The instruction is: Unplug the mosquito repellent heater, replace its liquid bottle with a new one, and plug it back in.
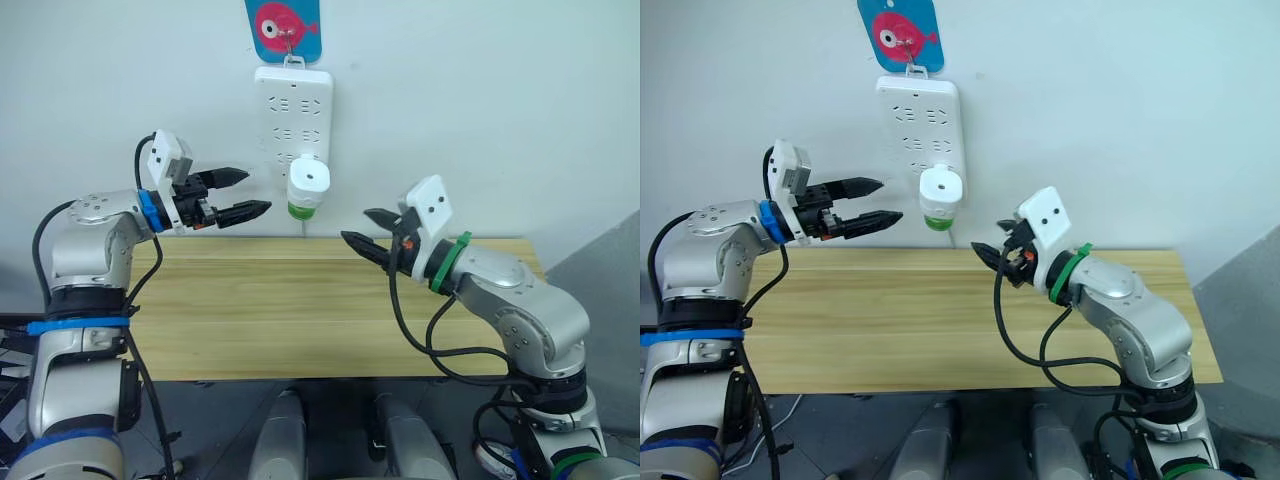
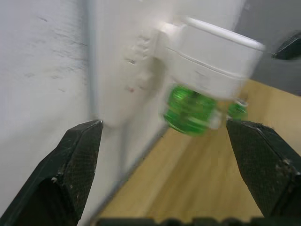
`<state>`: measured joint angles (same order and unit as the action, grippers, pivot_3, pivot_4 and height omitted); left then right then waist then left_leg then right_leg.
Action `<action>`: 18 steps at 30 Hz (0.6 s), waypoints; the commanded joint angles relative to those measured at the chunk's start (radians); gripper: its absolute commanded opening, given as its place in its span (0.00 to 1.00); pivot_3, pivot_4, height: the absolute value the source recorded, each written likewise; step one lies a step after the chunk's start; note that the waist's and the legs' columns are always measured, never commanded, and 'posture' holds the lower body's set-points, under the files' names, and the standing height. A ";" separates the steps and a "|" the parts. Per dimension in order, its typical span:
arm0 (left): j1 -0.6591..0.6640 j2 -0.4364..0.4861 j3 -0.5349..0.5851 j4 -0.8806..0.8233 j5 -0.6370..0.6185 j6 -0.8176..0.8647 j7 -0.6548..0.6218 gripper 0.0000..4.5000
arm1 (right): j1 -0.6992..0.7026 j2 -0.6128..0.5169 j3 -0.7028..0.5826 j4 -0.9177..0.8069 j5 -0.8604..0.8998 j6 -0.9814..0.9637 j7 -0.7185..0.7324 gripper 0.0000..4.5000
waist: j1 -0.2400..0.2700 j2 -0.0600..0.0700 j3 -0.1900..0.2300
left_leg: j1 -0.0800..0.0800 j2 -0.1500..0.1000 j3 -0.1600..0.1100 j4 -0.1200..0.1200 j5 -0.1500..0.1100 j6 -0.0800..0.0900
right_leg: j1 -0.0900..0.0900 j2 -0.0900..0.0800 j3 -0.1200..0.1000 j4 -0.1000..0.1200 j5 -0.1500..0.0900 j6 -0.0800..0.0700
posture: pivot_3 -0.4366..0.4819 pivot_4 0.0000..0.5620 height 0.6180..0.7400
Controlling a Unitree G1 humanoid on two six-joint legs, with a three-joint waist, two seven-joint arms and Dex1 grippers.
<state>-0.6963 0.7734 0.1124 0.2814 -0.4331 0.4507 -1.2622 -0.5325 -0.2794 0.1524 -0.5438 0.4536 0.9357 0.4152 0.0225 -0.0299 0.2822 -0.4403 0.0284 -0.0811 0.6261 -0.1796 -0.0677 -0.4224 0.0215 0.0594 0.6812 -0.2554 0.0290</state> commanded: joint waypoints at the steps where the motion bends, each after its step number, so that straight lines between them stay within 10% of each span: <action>1: 0.050 0.032 -0.005 -0.220 -0.095 0.116 -0.040 1.00 | -0.055 0.057 0.057 0.059 -0.040 -0.095 -0.006 0.29 | 0.001 0.000 0.000 | 0.000 0.000 0.000 0.000 0.000 0.000 | 0.000 0.000 0.000 0.000 0.000 0.000 | 0.73 0.37 1.00; 5: 0.064 0.021 0.003 -0.285 -0.123 0.163 0.002 1.00 | -0.090 0.096 0.078 0.130 -0.086 -0.151 -0.028 0.01 | 0.010 0.000 0.000 | 0.000 0.001 -0.001 0.001 0.001 -0.002 | 0.001 0.000 -0.003 0.001 -0.002 0.001 | 0.75 0.37 1.00; 18: 0.067 0.013 -0.004 -0.274 -0.129 0.156 0.029 1.00 | -0.117 0.130 0.087 0.229 -0.167 -0.231 -0.037 0.01 | 0.010 0.000 0.000 | 0.000 0.001 0.001 -0.001 0.001 -0.002 | 0.001 0.000 -0.004 0.001 -0.001 -0.001 | 0.75 0.38 1.00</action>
<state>-0.6196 0.7801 0.0947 0.0215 -0.5473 0.6129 -1.2332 -0.6248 -0.1578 0.2408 -0.2978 0.2934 0.7297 0.3732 0.0327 -0.0300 0.2821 -0.4402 0.0297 -0.0805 0.6255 -0.1783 -0.0694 -0.4217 0.0216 0.0555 0.6819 -0.2567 0.0282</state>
